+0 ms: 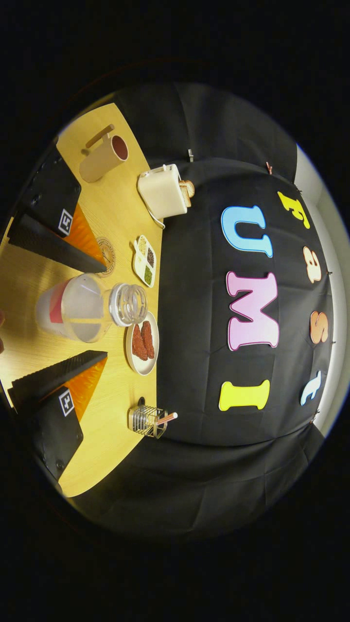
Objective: Take the bottle from table, then pour the juice into the cup, finally place the bottle on the coaster
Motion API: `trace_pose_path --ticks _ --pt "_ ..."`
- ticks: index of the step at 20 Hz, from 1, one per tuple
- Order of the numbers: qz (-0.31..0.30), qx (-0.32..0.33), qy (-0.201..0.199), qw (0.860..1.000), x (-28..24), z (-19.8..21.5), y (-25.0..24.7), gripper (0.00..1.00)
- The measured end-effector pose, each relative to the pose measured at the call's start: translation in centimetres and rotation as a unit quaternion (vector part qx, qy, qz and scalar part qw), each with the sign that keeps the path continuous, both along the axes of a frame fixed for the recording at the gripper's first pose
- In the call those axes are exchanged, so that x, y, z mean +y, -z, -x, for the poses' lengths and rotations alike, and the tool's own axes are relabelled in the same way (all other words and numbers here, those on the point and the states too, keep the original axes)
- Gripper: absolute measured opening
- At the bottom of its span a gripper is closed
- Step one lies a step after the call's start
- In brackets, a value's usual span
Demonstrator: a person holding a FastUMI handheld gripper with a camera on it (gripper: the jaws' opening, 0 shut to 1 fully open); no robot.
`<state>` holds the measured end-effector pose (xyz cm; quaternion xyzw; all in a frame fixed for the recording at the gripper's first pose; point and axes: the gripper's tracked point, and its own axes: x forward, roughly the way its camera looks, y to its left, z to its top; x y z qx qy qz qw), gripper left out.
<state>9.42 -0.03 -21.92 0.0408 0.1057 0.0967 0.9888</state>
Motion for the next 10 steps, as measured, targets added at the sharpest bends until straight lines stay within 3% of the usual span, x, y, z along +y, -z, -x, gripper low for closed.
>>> trace_pose_path --ticks 7,10 --pt "0.006 0.004 -0.007 1.0 0.2 -1.1 1.1 0.97" --pt "0.01 0.012 -0.01 1.0 0.4 -1.0 1.9 0.89"
